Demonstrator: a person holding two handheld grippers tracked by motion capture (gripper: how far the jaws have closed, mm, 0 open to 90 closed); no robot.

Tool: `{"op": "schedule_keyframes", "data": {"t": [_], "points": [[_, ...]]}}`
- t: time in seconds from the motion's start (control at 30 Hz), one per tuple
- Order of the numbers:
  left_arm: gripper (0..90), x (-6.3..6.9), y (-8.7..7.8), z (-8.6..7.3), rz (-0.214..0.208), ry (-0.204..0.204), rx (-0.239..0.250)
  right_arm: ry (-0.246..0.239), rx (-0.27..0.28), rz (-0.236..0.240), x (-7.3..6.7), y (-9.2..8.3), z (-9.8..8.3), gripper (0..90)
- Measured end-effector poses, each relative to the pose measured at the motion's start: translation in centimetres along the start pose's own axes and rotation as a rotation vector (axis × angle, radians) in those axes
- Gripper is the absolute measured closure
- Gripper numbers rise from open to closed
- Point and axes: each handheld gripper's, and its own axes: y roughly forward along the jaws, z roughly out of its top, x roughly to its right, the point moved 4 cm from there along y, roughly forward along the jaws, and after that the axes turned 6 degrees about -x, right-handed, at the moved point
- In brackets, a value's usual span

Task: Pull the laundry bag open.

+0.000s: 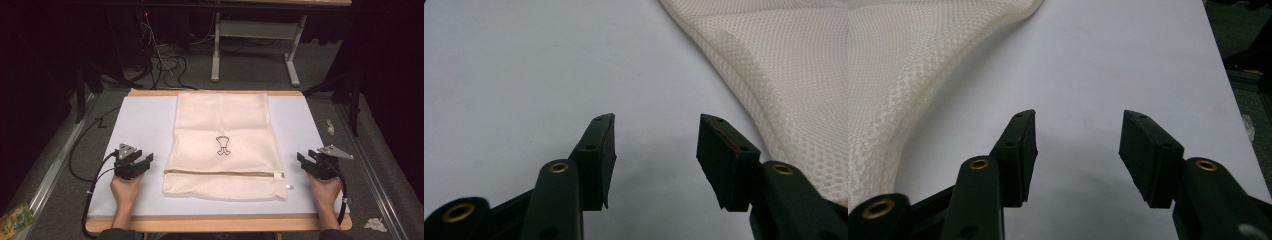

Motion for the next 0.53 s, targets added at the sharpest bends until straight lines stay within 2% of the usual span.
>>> {"op": "schedule_keyframes", "data": {"t": [0.1, 0.23, 0.3, 0.33, 0.53], "points": [[49.8, -0.12, 0.16, -0.28, 0.001, -0.011, 0.002, 0.001, -0.001, 0.004, -0.06, 0.02, -0.1, 49.7], [49.1, -0.19, 0.16, -0.36, 0.014, -0.019, 0.005, 0.037, 0.009, 0.022, 0.23, -0.07, -0.24, 47.8], [48.0, 0.02, 0.13, -0.42, 0.037, -0.003, 0.015, 0.054, 0.011, 0.015, 0.39, -0.04, -0.27, 47.2], [47.7, 0.26, 0.08, -0.47, 0.04, 0.02, 0.018, 0.058, 0.008, 0.011, 0.35, -0.07, -0.31, 46.7], [45.1, 0.25, 0.14, -0.5, 0.033, 0.019, 0.008, 0.029, 0.003, -0.003, 0.14, 0.01, -0.33, 44.9]]}}
